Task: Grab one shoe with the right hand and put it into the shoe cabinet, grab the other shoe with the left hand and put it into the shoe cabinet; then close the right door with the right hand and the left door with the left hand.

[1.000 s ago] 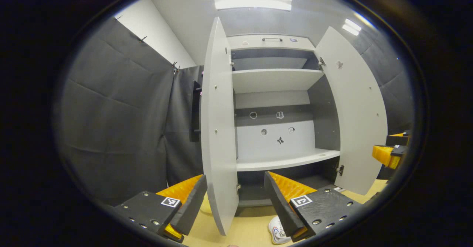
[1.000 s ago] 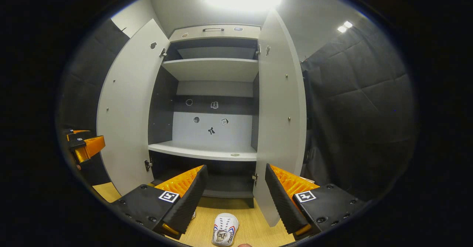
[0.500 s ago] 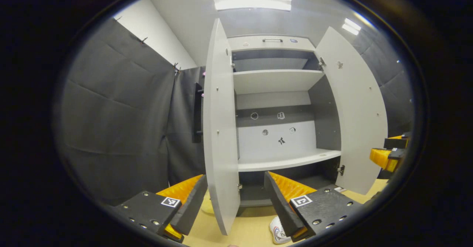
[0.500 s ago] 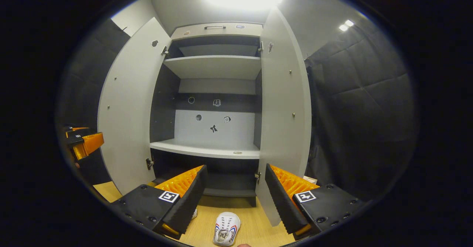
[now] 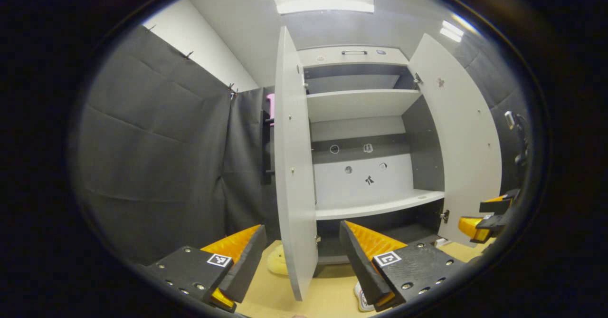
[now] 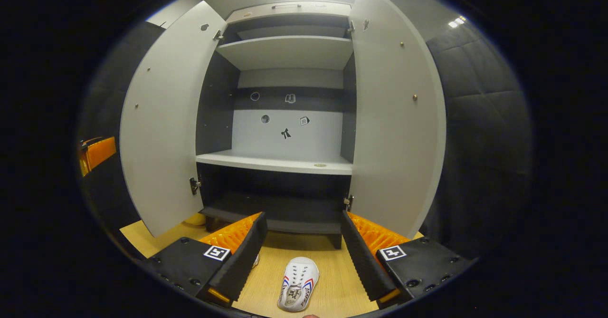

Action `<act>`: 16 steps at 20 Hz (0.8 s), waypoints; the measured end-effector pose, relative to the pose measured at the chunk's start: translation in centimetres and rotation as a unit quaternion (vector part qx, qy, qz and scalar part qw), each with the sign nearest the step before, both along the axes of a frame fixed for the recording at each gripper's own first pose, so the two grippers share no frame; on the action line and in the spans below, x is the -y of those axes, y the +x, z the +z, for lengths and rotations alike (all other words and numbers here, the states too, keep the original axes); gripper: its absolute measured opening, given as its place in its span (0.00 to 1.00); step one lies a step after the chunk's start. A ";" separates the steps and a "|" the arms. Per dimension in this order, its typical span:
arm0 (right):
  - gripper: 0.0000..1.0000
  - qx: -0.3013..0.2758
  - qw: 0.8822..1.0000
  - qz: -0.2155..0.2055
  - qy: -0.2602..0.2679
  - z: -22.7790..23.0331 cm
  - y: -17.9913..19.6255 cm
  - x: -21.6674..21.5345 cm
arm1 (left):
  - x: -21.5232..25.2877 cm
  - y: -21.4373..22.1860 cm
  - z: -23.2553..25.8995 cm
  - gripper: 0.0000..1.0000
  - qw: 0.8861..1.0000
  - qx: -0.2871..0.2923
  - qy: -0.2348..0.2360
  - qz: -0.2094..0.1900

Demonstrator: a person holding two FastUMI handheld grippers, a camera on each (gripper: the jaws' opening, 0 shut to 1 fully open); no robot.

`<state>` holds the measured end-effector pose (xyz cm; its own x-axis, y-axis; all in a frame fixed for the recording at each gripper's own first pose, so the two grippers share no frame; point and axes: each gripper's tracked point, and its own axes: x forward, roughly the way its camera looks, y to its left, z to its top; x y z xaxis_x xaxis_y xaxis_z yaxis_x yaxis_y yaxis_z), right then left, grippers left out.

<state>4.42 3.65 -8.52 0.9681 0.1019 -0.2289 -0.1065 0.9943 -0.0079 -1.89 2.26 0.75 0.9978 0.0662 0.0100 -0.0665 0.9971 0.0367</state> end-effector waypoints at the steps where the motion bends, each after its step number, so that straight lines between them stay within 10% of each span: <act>1: 0.98 -0.011 1.000 0.003 -0.002 -0.8 0.2 -0.2 | -0.2 -0.1 0.0 0.93 1.000 0.000 0.001 0.004; 16: 0.98 -0.191 0.979 0.057 -0.032 -15.8 2.2 -2.8 | -3.1 -1.6 -0.4 0.92 0.998 -0.016 0.021 0.050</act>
